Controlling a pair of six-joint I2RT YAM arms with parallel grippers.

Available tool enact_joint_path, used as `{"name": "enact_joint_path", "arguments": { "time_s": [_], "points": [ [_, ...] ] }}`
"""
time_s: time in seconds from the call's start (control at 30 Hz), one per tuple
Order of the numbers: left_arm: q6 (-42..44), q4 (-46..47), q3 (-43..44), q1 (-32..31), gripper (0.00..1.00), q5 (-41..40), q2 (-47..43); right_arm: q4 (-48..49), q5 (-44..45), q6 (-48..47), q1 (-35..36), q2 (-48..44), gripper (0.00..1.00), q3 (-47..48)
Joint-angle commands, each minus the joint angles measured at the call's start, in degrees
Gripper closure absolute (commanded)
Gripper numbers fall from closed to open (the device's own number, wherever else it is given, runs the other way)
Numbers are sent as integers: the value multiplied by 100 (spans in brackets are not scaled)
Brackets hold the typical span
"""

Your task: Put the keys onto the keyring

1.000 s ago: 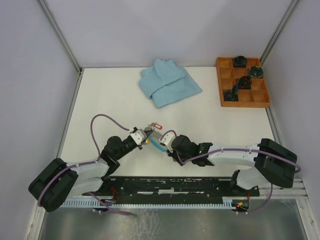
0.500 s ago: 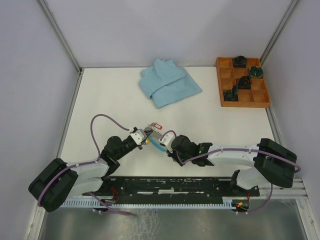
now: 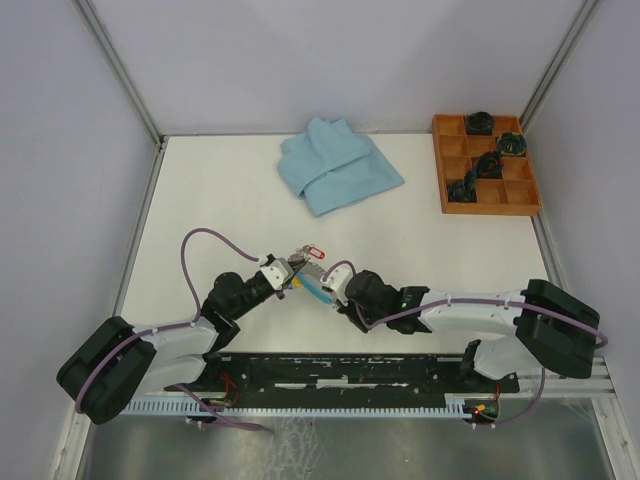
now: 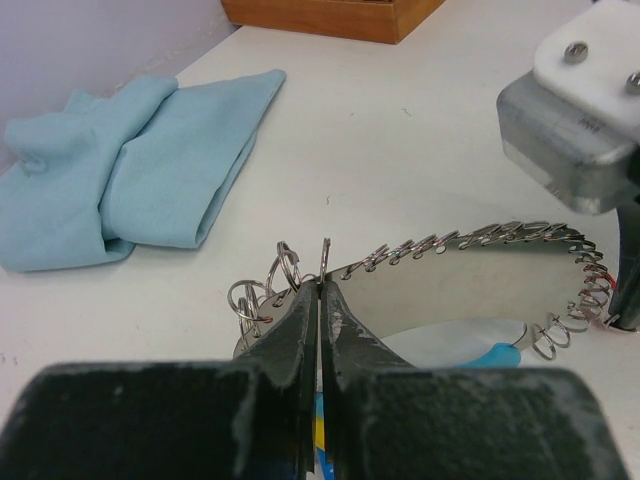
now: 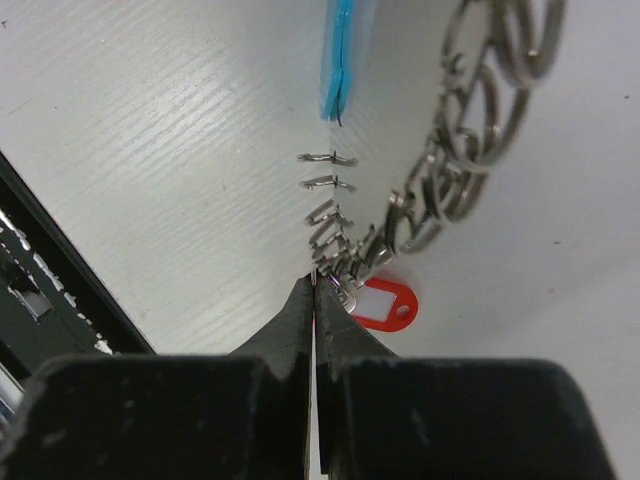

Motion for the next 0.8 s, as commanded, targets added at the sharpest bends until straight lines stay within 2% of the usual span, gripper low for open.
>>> {"name": "enact_joint_path", "arguments": {
  "time_s": [0.0, 0.27, 0.37, 0.6, 0.77],
  "points": [
    [-174, 552, 119, 37, 97, 263, -107, -183, 359, -229, 40, -717, 99, -38],
    [-58, -37, 386, 38, 97, 680, -262, -750, 460, -790, 31, -1886, 99, 112],
    [-152, -119, 437, 52, 97, 884, -302, -889, 780, -895, 22, -2168, 99, 188],
    [-75, -493, 579, 56, 97, 1360, -426, -702, 928, -1328, -42, -2458, 99, 181],
    [125, -789, 806, 56, 97, 1868, -184, -231, 472, -1741, -221, -2679, 99, -25]
  ]
}}
